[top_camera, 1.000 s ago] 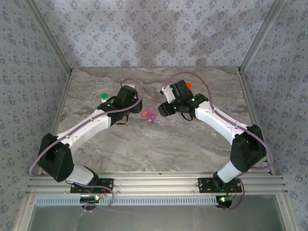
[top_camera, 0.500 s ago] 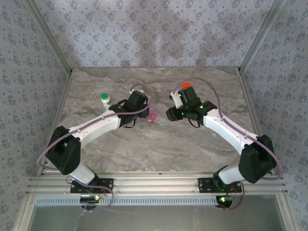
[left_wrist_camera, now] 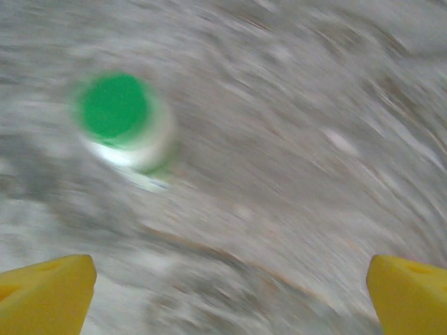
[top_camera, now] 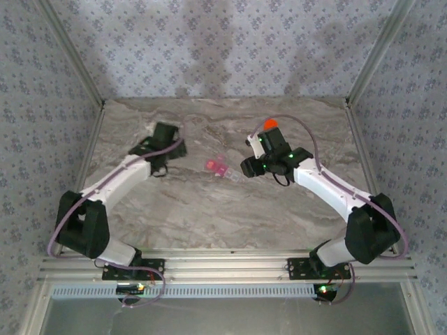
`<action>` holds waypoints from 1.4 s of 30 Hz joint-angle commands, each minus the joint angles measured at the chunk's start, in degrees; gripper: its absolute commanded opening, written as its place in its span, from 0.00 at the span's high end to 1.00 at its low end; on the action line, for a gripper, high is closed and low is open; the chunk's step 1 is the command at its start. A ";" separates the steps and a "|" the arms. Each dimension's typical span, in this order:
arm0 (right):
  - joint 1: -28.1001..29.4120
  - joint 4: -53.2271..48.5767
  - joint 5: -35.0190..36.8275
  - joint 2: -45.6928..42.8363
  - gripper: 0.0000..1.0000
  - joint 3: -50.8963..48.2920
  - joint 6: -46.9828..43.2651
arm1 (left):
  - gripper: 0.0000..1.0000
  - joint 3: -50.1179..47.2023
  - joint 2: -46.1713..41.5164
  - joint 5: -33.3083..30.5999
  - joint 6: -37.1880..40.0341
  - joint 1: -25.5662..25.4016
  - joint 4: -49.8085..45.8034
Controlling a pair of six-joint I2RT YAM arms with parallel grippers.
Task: Sort the pills into containers
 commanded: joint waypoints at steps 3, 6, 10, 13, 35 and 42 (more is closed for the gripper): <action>1.19 0.03 -1.35 3.24 0.40 2.77 0.80 | 0.01 1.25 2.16 3.11 0.29 9.16 3.10; 1.68 -0.23 -1.77 4.49 0.40 3.65 0.49 | 0.01 5.48 8.08 5.40 0.62 12.15 3.55; 2.06 -0.61 -2.03 5.44 0.40 4.12 -0.21 | 0.01 10.97 15.28 7.72 1.60 13.65 3.19; 2.24 -0.68 -2.38 6.07 0.40 4.03 -0.60 | 0.00 13.37 18.65 8.84 2.25 13.78 3.63; 2.51 -1.23 -2.90 7.45 0.40 4.83 -1.75 | 0.68 9.02 16.18 7.84 6.11 11.89 2.51; 2.33 -1.82 -2.22 5.33 0.40 4.22 -1.84 | 0.68 0.89 1.66 8.15 10.57 1.09 1.60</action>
